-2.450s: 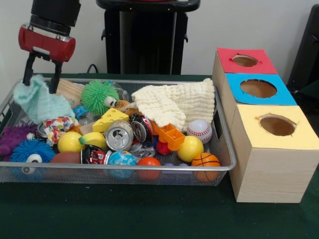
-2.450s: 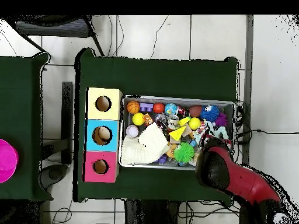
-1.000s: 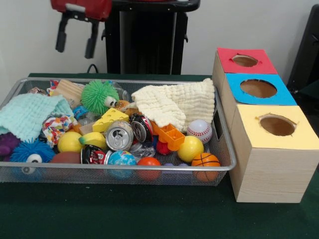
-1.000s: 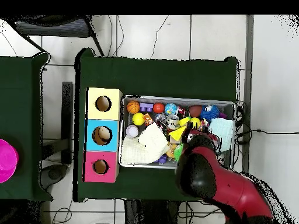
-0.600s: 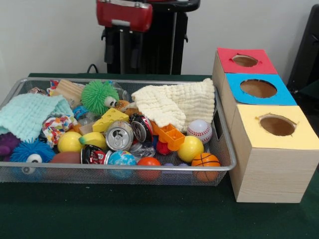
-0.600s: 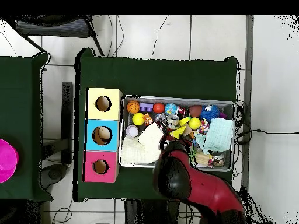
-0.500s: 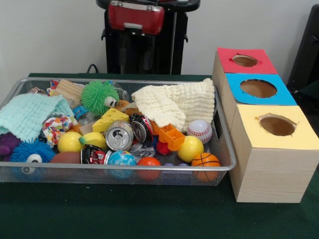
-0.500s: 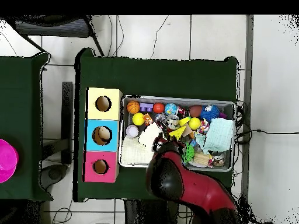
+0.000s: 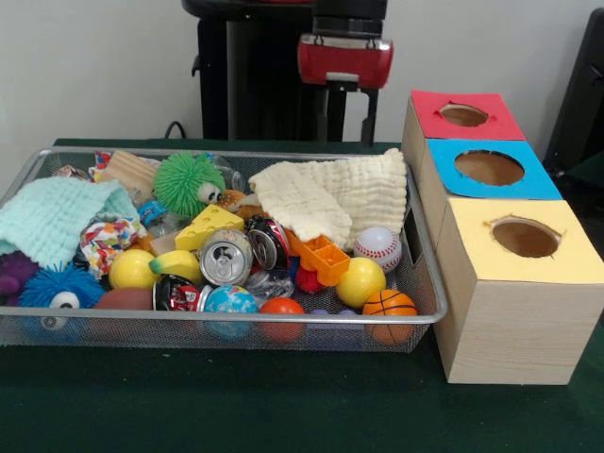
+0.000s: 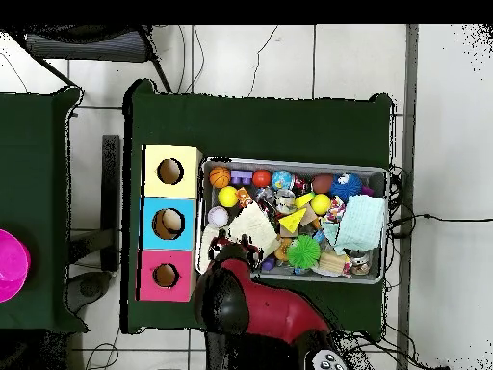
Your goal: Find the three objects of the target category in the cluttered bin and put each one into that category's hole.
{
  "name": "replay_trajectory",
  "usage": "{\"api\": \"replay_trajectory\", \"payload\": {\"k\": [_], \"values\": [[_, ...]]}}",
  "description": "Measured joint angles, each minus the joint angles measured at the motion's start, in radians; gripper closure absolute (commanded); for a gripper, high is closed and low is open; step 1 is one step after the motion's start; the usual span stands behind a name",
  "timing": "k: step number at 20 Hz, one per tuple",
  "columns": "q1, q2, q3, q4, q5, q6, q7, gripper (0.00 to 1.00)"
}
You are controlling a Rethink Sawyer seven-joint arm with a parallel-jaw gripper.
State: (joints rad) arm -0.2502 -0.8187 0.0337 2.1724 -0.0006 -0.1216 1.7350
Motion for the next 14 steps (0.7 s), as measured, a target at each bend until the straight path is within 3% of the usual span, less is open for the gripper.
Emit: {"api": "replay_trajectory", "payload": {"k": [7,14], "values": [[0.053,0.118,-0.023,0.004,0.005,-0.138,0.028,0.0],[0.105,0.192,-0.097,0.004,0.041,-0.17,0.028,0.0]]}}
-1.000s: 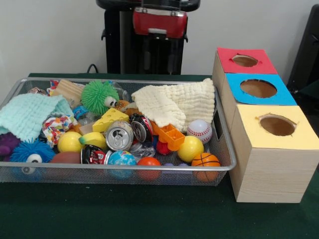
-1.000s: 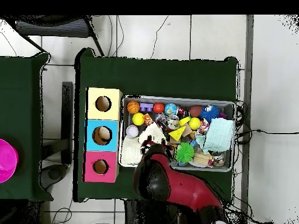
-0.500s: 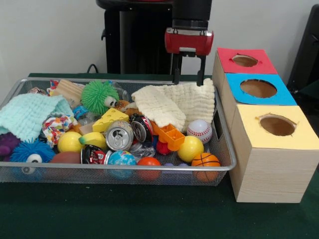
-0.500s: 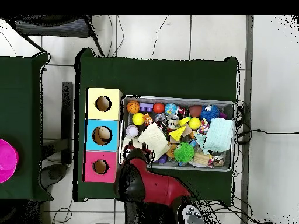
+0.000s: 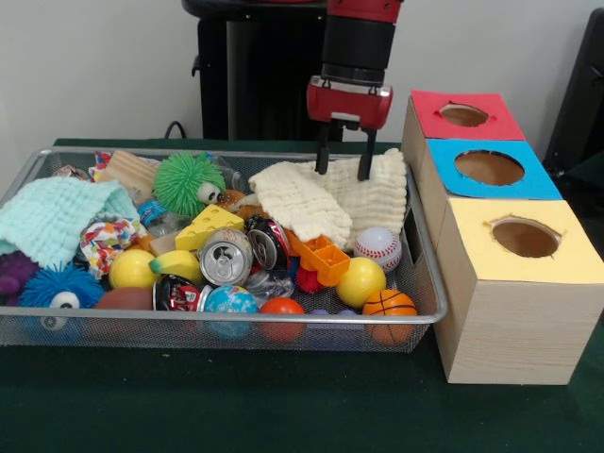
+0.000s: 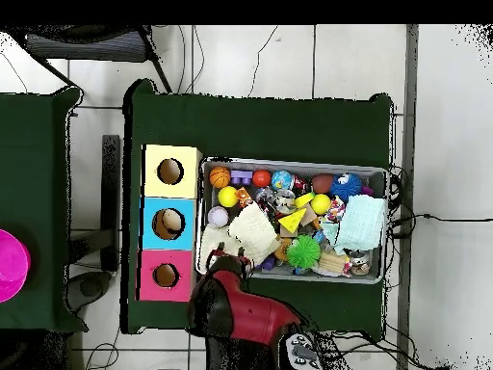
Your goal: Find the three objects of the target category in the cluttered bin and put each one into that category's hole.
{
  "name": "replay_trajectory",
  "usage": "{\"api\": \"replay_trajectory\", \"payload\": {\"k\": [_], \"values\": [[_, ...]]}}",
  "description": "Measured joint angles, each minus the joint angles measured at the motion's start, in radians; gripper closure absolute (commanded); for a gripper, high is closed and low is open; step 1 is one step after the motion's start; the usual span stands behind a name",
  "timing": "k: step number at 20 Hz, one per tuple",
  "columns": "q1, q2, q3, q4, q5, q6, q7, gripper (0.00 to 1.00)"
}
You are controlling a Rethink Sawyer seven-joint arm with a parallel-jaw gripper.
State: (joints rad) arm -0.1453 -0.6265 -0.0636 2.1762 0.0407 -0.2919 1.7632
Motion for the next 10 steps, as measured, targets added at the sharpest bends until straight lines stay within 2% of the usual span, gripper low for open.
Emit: {"api": "replay_trajectory", "payload": {"k": [10], "values": [[0.034,0.079,-0.067,0.0,0.047,-0.017,0.0,0.0]]}}
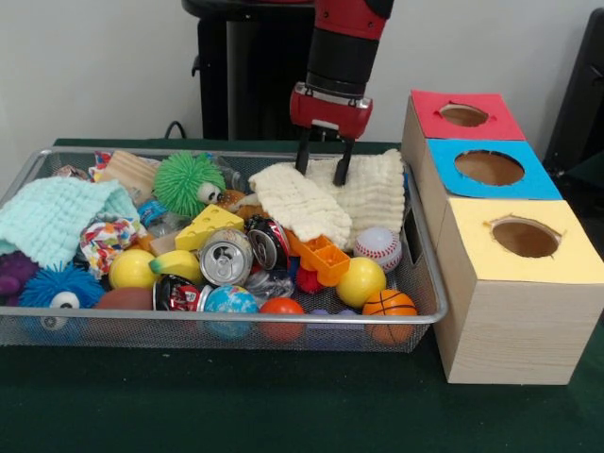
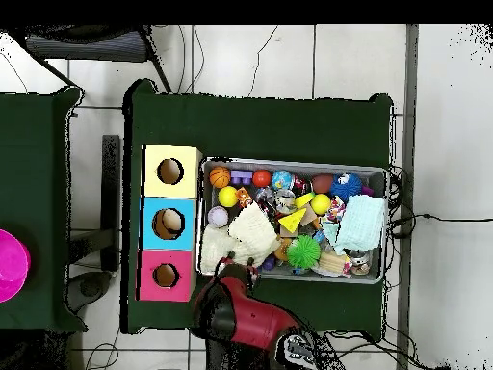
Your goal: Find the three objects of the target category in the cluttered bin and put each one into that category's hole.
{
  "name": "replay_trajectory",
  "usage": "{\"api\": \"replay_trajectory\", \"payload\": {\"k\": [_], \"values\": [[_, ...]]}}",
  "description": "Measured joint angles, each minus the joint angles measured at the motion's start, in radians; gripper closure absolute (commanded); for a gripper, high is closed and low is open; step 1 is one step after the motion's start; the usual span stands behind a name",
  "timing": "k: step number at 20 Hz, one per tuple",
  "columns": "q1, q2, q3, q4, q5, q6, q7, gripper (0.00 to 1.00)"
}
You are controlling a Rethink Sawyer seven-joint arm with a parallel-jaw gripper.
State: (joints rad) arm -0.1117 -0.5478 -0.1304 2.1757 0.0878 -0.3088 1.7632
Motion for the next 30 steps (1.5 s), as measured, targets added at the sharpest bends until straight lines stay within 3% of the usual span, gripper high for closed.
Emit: {"api": "replay_trajectory", "payload": {"k": [5,13,23,24,30], "values": [[0.0,0.047,-0.003,-0.009,0.003,-0.05,0.002,0.0],[-0.002,0.099,-0.005,-0.014,0.003,-0.229,0.028,0.0],[-0.003,0.098,-0.007,-0.014,0.01,-0.241,0.028,0.0],[-0.003,0.098,-0.008,-0.014,0.014,-0.229,0.028,1.0],[-0.003,0.09,-0.012,-0.017,0.03,-0.214,0.028,1.0]]}}
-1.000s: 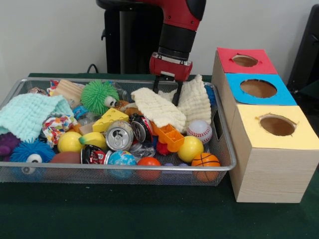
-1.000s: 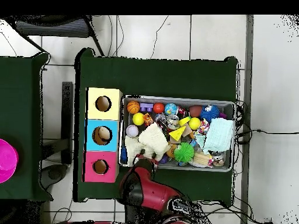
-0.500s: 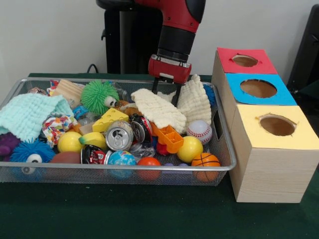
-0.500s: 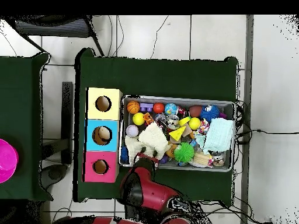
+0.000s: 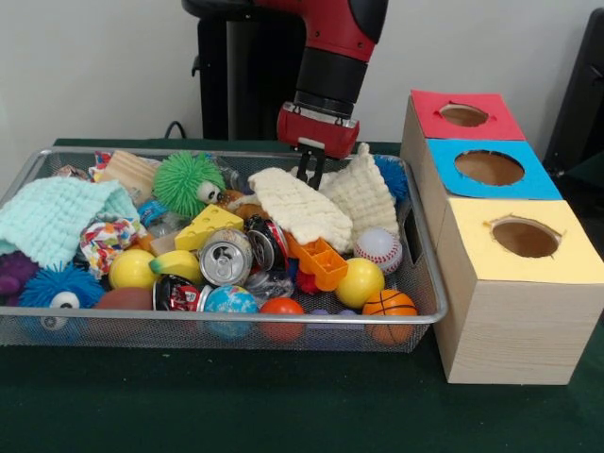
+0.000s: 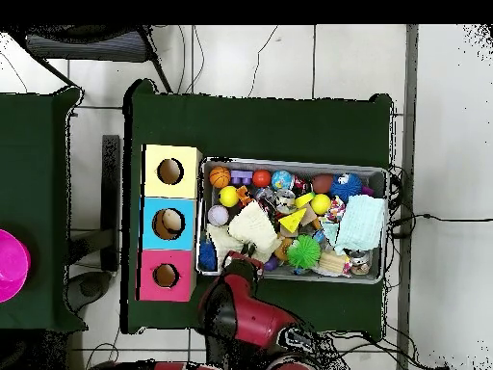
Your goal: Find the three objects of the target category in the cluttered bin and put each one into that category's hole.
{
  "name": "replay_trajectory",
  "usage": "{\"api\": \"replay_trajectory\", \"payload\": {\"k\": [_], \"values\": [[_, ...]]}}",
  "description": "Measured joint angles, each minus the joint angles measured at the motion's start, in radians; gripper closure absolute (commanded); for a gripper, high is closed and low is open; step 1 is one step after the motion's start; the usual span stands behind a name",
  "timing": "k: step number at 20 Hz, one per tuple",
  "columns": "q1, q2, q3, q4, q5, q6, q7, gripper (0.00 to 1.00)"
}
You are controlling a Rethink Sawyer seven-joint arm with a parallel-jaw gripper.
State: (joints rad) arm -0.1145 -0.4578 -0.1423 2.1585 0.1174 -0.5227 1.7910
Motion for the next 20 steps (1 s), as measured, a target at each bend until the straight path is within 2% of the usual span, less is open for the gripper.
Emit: {"api": "replay_trajectory", "payload": {"k": [7,9,12,14,16,20], "values": [[0.012,-0.056,-0.016,0.002,0.027,0.117,0.0,1.0],[0.023,-0.096,-0.032,0.004,0.029,0.18,0.0,1.0],[0.029,-0.2,-0.057,0.008,0.028,0.318,0.0,1.0],[0.027,-0.236,-0.063,0.008,0.028,0.362,0.0,1.0],[0.01,-0.318,-0.068,0.008,0.023,0.46,0.0,1.0],[-0.034,-0.402,-0.067,0.005,0.003,0.541,0.0,1.0]]}}
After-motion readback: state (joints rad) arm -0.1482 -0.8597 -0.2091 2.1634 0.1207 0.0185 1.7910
